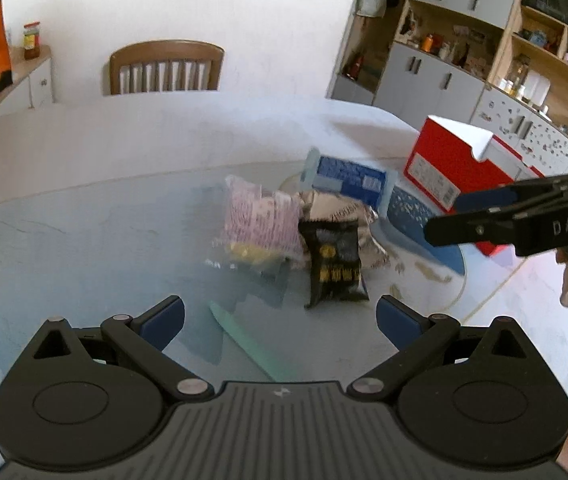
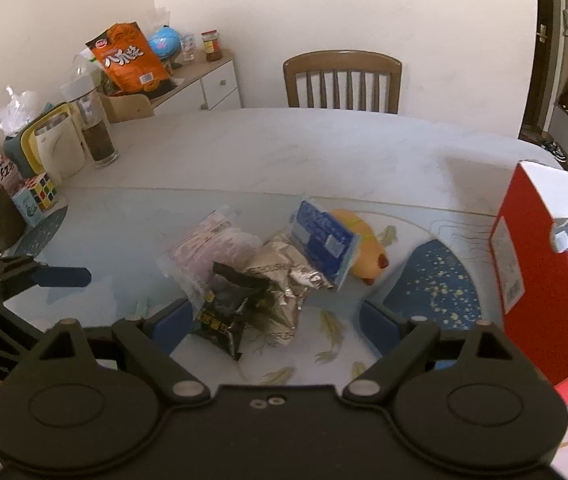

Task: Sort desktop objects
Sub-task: 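Close the right gripper on the black snack bag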

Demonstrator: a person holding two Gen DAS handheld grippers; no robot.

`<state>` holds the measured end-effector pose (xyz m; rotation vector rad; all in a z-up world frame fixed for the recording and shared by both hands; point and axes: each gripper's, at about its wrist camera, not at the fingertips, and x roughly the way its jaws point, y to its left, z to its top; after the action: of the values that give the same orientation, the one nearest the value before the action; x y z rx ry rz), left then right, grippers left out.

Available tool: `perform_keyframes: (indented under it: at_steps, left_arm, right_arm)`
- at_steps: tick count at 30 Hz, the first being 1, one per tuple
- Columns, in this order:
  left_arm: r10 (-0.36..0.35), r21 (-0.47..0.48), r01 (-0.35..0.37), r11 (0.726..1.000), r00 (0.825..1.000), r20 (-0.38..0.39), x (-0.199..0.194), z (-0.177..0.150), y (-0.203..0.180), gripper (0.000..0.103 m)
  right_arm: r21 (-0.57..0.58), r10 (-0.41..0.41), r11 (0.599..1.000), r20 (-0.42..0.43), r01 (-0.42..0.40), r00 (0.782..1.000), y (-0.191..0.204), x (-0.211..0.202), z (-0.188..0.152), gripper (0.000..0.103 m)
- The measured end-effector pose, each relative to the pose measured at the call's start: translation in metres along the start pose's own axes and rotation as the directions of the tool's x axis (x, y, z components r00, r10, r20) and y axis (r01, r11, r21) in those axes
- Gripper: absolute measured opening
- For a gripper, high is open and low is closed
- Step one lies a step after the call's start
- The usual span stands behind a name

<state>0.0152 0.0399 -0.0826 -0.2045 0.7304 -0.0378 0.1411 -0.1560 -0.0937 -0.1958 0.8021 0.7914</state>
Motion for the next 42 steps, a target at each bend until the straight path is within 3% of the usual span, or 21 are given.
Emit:
perform_keyframes:
  at_steps: [7,24,42]
  left_arm:
    - [-0.072,0.142,0.075,0.987,0.997,-0.024,0.008,-0.003,0.007,0.103]
    - [-0.225,0.296,0.249,0.922,0.968,-0.114,0.043,-0.002,0.028,0.103]
    - [-0.27,0.446,0.3,0.843,0.954,-0.132,0.057,-0.013,0.027,0.103]
  right_arm:
    - [-0.008,0.013,1.0,-0.022,-0.013,1.0,0.014,0.008,-0.002,0.089]
    - [0.021,-0.01,1.0,-0.085,0.012,0.996,0.04,0.04,-0.006,0.087]
    - [0.034,-0.023,0.999,-0.139,0.028,0.99,0.057,0.07,-0.002,0.084]
